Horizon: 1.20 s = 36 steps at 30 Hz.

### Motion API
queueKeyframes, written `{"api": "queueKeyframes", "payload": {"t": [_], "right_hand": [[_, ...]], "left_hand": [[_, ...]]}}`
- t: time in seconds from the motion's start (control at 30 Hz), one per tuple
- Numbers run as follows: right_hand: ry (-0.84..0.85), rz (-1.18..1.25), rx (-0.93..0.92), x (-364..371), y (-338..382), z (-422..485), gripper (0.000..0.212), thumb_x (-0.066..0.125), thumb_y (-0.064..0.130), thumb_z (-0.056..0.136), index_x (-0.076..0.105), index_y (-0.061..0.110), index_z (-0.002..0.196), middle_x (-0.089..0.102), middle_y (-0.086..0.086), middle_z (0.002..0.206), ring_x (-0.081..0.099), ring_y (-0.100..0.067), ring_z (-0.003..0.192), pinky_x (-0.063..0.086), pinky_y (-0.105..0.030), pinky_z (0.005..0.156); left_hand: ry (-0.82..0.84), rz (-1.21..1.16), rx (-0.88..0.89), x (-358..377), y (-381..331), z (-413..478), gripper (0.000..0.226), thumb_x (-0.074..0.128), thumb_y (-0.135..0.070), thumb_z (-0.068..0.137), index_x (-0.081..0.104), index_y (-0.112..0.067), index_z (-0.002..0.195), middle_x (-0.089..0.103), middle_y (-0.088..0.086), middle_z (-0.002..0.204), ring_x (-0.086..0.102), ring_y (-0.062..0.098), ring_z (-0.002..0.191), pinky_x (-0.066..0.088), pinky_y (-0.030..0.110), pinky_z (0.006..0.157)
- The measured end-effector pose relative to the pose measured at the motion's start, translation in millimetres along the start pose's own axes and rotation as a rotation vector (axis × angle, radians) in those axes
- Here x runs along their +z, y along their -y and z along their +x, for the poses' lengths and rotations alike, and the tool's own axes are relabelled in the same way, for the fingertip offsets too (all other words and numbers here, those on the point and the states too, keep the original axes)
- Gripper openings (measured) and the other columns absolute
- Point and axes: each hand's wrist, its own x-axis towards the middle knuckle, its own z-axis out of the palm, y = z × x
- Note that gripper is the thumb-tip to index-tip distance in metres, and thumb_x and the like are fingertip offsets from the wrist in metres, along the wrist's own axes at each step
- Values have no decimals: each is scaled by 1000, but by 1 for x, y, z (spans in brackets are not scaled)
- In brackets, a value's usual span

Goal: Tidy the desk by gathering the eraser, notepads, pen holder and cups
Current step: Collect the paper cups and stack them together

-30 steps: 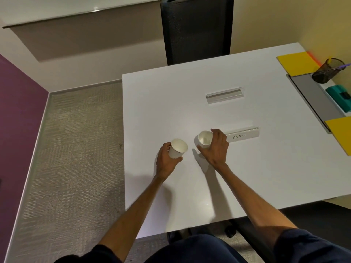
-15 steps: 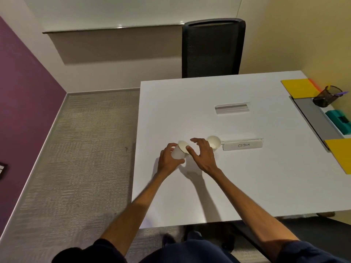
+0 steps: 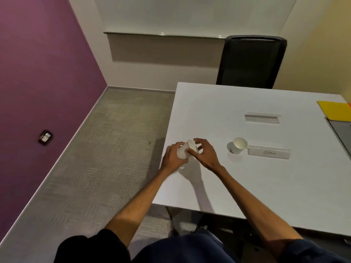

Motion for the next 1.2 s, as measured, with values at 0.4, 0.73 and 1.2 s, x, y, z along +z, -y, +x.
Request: {"api": "queueKeyframes", "payload": {"t": [0.4, 0.73, 1.2], "right_hand": [[262, 101, -103, 47, 40, 6, 57, 80, 35, 81, 59, 19, 132, 65, -2, 126, 62, -21, 108, 54, -37, 95], [439, 181, -123, 104, 58, 0, 55, 80, 30, 82, 60, 15, 131, 64, -3, 124, 61, -21, 109, 50, -27, 89], [560, 129, -187, 220, 145, 40, 59, 80, 30, 81, 58, 13, 133, 63, -5, 126, 62, -19, 111, 53, -32, 92]], "left_hand": [[-115, 218, -101, -54, 26, -40, 71, 83, -31, 73, 49, -27, 135, 56, -2, 134, 49, 20, 125, 48, 39, 99], [-244, 336, -146, -91, 67, -76, 70, 82, -33, 75, 48, -24, 135, 58, -1, 131, 52, 19, 121, 51, 38, 93], [-401, 220, -231, -195, 144, -66, 70, 83, -34, 74, 48, -23, 134, 58, -5, 129, 51, 15, 122, 48, 32, 91]]}}
